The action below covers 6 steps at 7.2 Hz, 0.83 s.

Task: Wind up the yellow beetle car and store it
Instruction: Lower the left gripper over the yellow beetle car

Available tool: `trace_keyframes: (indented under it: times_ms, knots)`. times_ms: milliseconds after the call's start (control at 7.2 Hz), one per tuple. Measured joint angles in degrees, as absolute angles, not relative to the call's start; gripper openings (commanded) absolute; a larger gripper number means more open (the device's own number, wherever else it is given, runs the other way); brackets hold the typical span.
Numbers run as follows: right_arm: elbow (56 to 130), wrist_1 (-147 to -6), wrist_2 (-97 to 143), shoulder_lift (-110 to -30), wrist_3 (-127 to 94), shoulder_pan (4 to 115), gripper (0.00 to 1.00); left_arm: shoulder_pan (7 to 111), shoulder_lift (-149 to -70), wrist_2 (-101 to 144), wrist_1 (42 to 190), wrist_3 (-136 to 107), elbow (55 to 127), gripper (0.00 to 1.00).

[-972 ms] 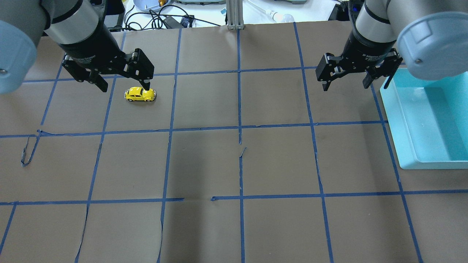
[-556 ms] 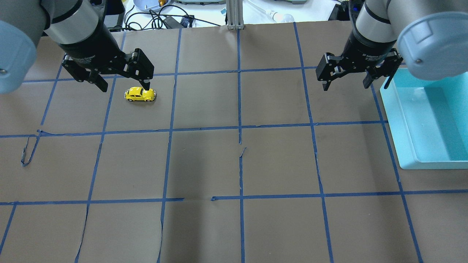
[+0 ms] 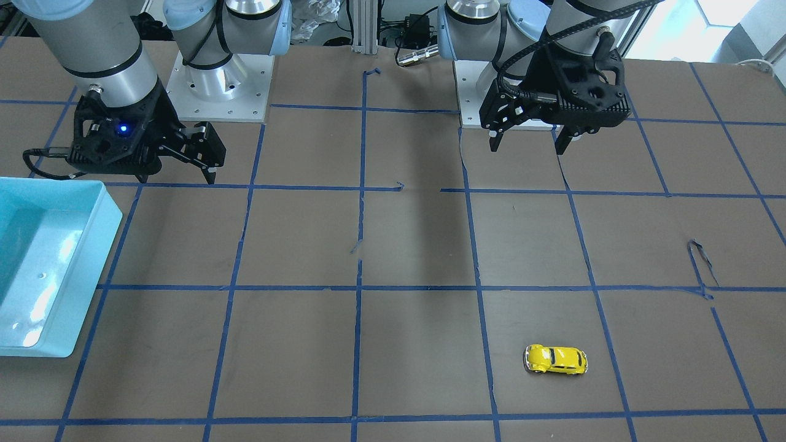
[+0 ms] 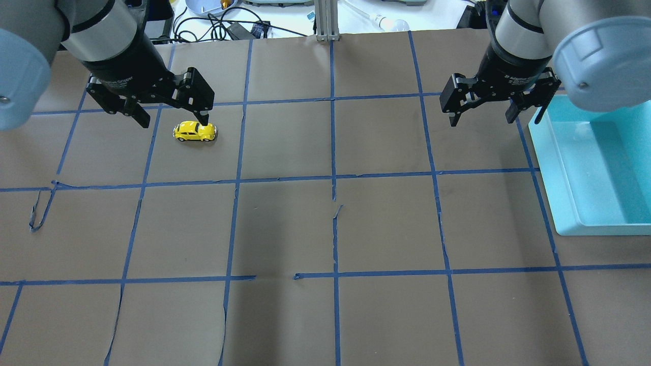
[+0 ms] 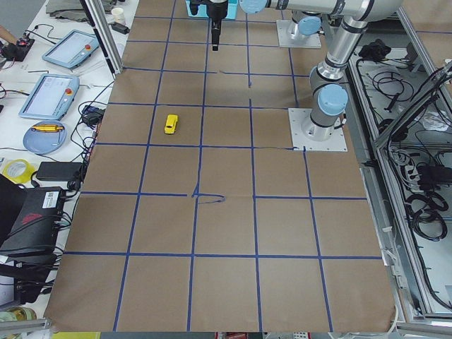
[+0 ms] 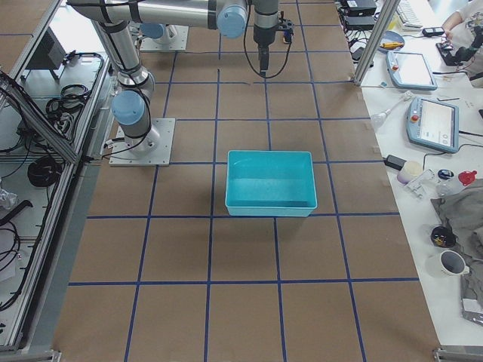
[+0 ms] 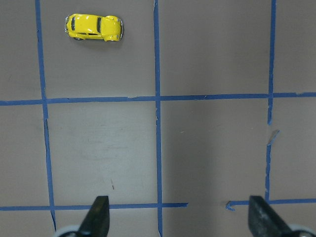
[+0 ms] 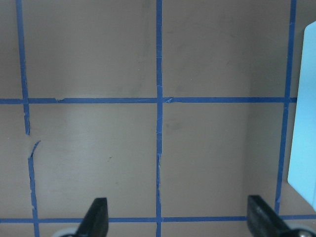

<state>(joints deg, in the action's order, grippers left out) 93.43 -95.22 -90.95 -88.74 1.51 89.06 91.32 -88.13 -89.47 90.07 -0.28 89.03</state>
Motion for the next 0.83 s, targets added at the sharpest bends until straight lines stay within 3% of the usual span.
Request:
trace_keyframes:
  times_ms: [417, 833]
  knots:
    - [93.4, -94.9, -91.0, -88.9, 1.0, 89.1, 1.00, 90.4, -90.7, -89.2, 85.0, 6.7, 88.2, 1.00]
    - [93.1, -95.3, -90.0, -89.1, 0.7, 89.5, 1.00, 88.0, -97.7, -89.1, 79.0, 29.0, 87.9, 1.00]
